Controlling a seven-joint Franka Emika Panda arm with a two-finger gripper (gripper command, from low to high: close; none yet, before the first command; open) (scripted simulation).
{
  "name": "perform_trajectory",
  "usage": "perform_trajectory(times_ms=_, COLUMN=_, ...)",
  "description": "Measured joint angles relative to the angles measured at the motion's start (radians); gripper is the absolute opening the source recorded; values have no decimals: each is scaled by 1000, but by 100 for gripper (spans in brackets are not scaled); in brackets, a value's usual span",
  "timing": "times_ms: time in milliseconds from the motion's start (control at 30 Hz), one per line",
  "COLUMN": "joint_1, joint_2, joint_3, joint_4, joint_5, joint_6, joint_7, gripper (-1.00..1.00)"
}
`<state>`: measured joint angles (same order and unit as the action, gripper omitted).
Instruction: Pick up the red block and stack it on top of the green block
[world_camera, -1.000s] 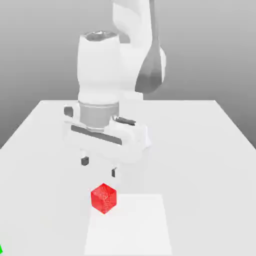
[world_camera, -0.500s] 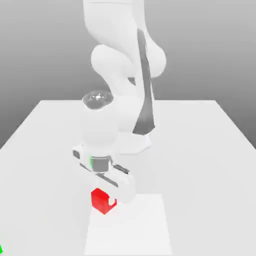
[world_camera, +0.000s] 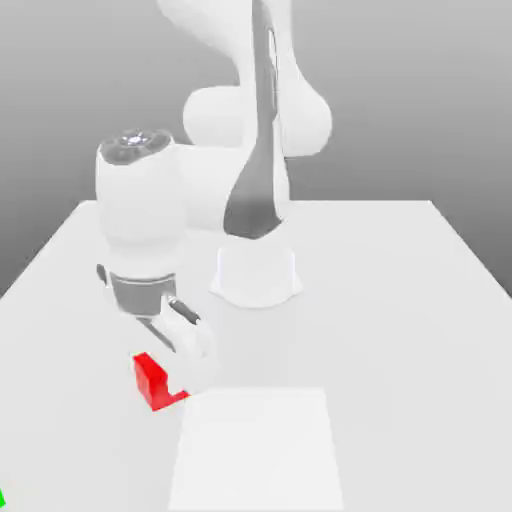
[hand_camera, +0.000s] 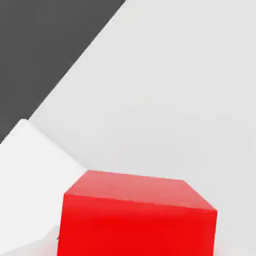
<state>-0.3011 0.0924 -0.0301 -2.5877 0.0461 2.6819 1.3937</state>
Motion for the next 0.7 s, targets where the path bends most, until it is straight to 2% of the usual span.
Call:
perform_trajectory(times_ms=433, joint_1=-113, joint_2=263, joint_3=-127, joint_4=473, joint_5=50, joint_6=-216, joint_7=172, gripper=-100)
perform_trajectory(times_ms=567, joint_1=-136, joint_2=391, joint_3=-122, joint_4=519, joint_5=82, joint_6=-137, joint_7=168, gripper=-100)
perform_trajectory(times_ms=600, joint_1=-138, joint_2=412, joint_3=-119, joint_4=522, joint_5=88, joint_6=-119, joint_7=165, gripper=100)
perform_trajectory(times_ms=700, joint_1=-138, joint_2=412, joint_3=-119, joint_4=522, joint_5=88, joint_6=-119, joint_7=165, gripper=100)
